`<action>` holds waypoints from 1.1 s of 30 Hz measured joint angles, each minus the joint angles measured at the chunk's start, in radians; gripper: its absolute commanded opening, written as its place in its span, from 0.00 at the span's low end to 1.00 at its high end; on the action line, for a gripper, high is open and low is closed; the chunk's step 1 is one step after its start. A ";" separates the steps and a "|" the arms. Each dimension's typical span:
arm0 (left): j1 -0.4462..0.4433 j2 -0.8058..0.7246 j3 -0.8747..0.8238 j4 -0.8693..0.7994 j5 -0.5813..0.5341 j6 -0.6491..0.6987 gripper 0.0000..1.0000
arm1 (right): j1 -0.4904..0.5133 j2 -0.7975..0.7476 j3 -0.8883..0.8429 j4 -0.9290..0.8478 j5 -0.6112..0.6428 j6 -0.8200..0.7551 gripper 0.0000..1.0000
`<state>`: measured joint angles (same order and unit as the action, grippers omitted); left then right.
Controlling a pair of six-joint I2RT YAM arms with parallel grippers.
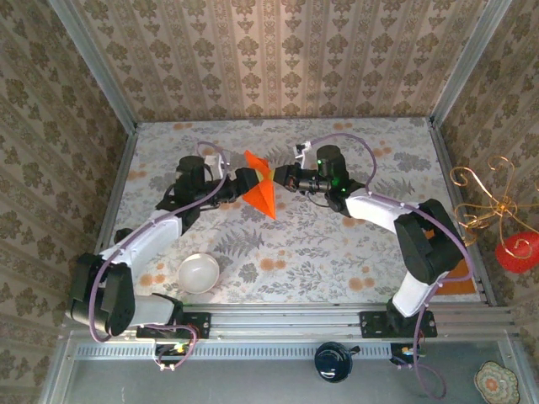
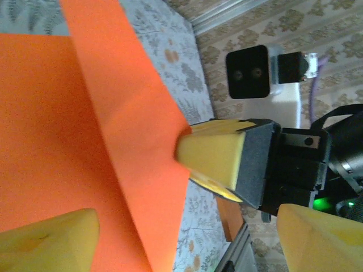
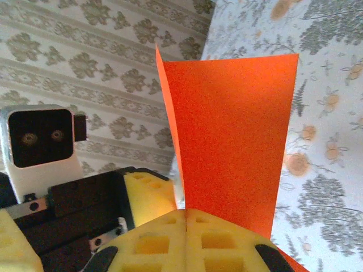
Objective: Fold a paper plane with a square sheet of paper (pick it up from the middle)
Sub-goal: Pick up the paper from the center of the table, then turn over the paper at the center of the table.
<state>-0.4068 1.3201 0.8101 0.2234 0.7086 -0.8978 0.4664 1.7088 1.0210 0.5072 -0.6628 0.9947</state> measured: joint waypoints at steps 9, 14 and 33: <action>-0.004 0.050 0.000 0.083 0.037 -0.032 0.66 | -0.010 -0.003 -0.003 0.133 -0.043 0.122 0.04; -0.005 0.056 0.000 0.169 0.063 -0.068 0.56 | -0.016 -0.003 -0.014 0.218 -0.060 0.192 0.04; -0.018 0.058 -0.017 0.355 0.104 -0.102 0.34 | -0.032 -0.003 -0.035 0.367 -0.080 0.323 0.05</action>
<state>-0.4248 1.3777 0.7929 0.5781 0.8124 -0.9997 0.4343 1.7054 0.9859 0.8745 -0.7425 1.3174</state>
